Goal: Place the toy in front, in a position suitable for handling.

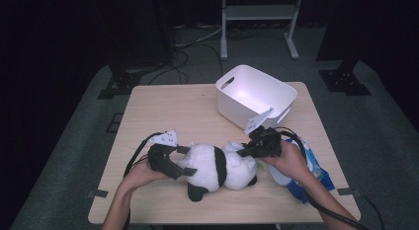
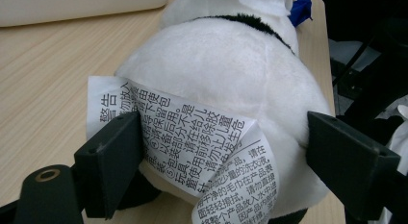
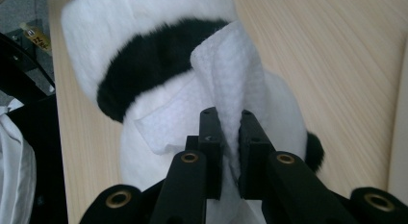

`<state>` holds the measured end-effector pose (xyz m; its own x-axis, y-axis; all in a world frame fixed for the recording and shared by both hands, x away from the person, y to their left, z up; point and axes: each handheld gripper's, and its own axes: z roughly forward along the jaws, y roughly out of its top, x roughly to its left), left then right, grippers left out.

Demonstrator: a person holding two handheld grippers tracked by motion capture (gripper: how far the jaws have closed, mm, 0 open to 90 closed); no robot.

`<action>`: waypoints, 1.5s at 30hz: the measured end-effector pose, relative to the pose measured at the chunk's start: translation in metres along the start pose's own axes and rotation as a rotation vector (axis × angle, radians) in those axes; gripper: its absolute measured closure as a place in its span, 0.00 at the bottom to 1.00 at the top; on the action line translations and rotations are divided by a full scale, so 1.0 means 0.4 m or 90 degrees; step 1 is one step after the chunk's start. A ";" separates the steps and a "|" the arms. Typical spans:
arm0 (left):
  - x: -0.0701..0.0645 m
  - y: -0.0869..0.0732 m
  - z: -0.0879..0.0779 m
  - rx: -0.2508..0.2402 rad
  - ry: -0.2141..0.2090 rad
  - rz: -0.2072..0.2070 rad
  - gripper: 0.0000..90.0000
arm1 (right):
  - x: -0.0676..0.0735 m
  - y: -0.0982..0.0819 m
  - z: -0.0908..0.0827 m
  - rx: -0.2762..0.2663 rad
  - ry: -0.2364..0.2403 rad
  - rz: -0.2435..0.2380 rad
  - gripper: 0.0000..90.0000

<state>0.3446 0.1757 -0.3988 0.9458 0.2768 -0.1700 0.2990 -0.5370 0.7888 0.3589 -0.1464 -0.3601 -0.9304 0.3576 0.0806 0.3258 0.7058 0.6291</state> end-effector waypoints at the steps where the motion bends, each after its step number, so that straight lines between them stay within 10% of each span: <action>1: 0.000 0.000 0.000 0.000 0.000 0.000 0.16 | 0.004 0.013 0.007 0.001 0.004 -0.004 0.91; 18: 0.002 -0.003 0.000 -0.003 -0.001 -0.003 0.16 | 0.051 0.162 0.099 -0.011 0.044 -0.064 0.91; 36: 0.003 -0.002 0.000 0.001 -0.002 0.002 0.16 | -0.040 -0.016 -0.008 -0.005 -0.026 0.020 0.91; 45: 0.003 0.000 0.000 0.005 0.000 0.003 0.16 | 0.002 -0.070 -0.029 -0.016 -0.017 0.019 0.90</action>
<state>0.3457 0.1758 -0.3990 0.9471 0.2746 -0.1662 0.2958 -0.5451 0.7845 0.3472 -0.1732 -0.3687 -0.9150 0.3956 0.0790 0.3493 0.6788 0.6460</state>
